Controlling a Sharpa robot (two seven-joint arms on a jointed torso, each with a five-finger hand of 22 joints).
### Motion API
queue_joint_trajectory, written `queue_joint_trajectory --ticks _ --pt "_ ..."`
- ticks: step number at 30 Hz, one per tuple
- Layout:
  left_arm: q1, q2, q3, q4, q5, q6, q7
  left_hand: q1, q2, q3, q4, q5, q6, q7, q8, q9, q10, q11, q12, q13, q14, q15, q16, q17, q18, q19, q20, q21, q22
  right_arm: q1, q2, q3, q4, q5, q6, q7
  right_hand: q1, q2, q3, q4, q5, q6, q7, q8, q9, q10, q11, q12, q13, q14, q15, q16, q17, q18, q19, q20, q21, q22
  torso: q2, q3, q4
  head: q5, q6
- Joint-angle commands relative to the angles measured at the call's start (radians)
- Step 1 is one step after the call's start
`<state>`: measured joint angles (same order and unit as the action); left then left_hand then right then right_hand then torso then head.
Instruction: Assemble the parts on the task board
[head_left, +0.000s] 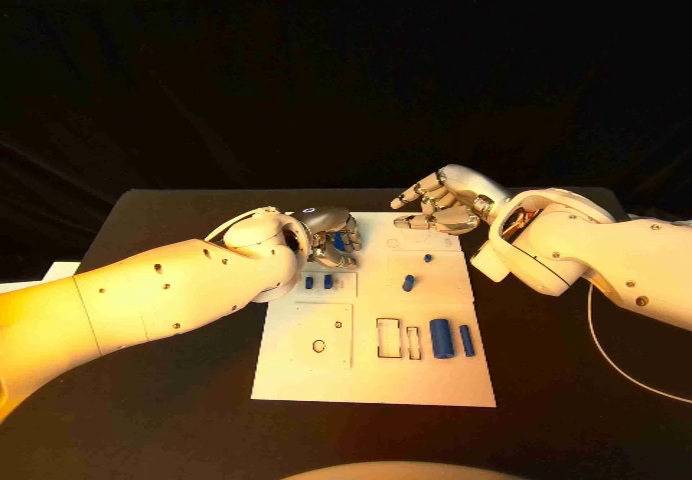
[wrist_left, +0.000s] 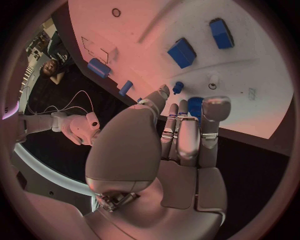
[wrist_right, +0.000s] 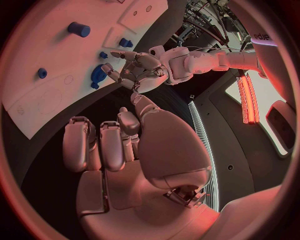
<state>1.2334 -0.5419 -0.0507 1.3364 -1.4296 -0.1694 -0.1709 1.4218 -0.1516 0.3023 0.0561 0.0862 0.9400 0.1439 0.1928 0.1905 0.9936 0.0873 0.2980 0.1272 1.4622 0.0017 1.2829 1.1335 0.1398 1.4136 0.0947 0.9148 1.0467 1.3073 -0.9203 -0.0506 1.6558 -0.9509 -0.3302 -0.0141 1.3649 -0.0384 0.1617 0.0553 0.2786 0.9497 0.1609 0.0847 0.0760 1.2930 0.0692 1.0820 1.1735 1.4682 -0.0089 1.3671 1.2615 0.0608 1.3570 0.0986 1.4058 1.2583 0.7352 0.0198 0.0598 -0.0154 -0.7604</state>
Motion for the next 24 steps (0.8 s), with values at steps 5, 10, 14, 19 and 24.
queue_joint_trajectory --ticks 5,10,14,19,24 --pt "-0.005 0.027 0.000 -0.027 -0.059 0.058 -0.051 0.012 0.012 0.020 -0.004 0.005 0.024 -0.002 -0.009 -0.008 0.019 -0.002 -0.011 -0.013 0.024 -0.007 0.008 -0.007 -0.017 0.020 -0.003 0.039 0.031 -0.001 0.003 0.000 0.000 -0.002 0.008 0.010 -0.008 0.002 0.005 0.003 0.003 0.006 -0.004 0.005 0.000 -0.004 -0.004 -0.004 -0.002 0.038 -0.001 -0.006 0.000 0.013 -0.006 0.001 -0.007 -0.001 0.000 -0.0003 -0.0009 0.000 0.000" --pt "-0.008 0.037 0.000 -0.037 -0.065 0.070 -0.047 0.015 0.013 0.031 -0.006 0.005 0.038 -0.005 -0.010 -0.011 0.031 -0.005 -0.013 -0.019 0.025 -0.009 0.005 -0.018 -0.022 0.028 -0.004 0.063 0.051 -0.001 0.003 0.000 0.000 -0.003 0.008 0.010 -0.007 0.003 0.006 0.002 0.005 0.006 -0.003 0.005 0.000 -0.003 -0.004 -0.001 0.000 0.038 -0.001 -0.006 0.001 0.013 -0.006 0.001 -0.007 -0.001 0.000 -0.0001 -0.0003 -0.001 -0.002" --pt "-0.009 0.042 0.000 -0.040 -0.067 0.071 -0.042 0.017 0.015 0.041 -0.007 0.005 0.048 -0.006 -0.013 -0.014 0.045 -0.007 -0.015 -0.023 0.025 -0.011 0.003 -0.026 -0.026 0.035 -0.006 0.086 0.069 -0.001 0.003 0.000 0.001 -0.003 0.009 0.010 -0.007 0.003 0.006 0.002 0.005 0.006 -0.003 0.005 0.000 -0.003 -0.004 -0.001 0.000 0.038 -0.001 -0.006 0.001 0.013 -0.006 0.001 -0.007 -0.001 0.000 -0.0003 0.0009 -0.002 -0.002" --pt "-0.011 0.047 0.000 -0.043 -0.068 0.069 -0.035 0.015 0.016 0.055 -0.007 0.005 0.059 -0.009 -0.018 -0.019 0.070 -0.012 -0.017 -0.028 0.024 -0.015 -0.001 -0.039 -0.033 0.044 -0.009 0.123 0.100 -0.001 0.003 0.000 0.002 -0.003 0.009 0.009 -0.007 0.003 0.006 0.002 0.005 0.006 -0.003 0.005 0.000 -0.003 -0.004 -0.001 0.000 0.038 -0.001 -0.006 0.001 0.013 -0.006 0.001 -0.007 -0.001 -0.001 0.0002 0.0006 -0.002 -0.004" --pt "-0.012 0.050 0.000 -0.043 -0.068 0.077 -0.036 0.015 0.016 0.072 -0.010 0.005 0.075 -0.013 -0.023 -0.025 0.094 -0.018 -0.025 -0.034 0.025 -0.019 -0.002 -0.048 -0.038 0.051 -0.013 0.150 0.124 -0.001 0.004 0.000 0.001 -0.003 0.010 0.009 -0.007 0.003 0.006 0.002 0.005 0.006 -0.003 0.005 0.000 -0.003 -0.004 -0.001 0.000 0.038 -0.001 -0.006 0.001 0.013 -0.006 0.001 -0.007 -0.001 -0.001 0.0002 0.0003 -0.002 -0.004"
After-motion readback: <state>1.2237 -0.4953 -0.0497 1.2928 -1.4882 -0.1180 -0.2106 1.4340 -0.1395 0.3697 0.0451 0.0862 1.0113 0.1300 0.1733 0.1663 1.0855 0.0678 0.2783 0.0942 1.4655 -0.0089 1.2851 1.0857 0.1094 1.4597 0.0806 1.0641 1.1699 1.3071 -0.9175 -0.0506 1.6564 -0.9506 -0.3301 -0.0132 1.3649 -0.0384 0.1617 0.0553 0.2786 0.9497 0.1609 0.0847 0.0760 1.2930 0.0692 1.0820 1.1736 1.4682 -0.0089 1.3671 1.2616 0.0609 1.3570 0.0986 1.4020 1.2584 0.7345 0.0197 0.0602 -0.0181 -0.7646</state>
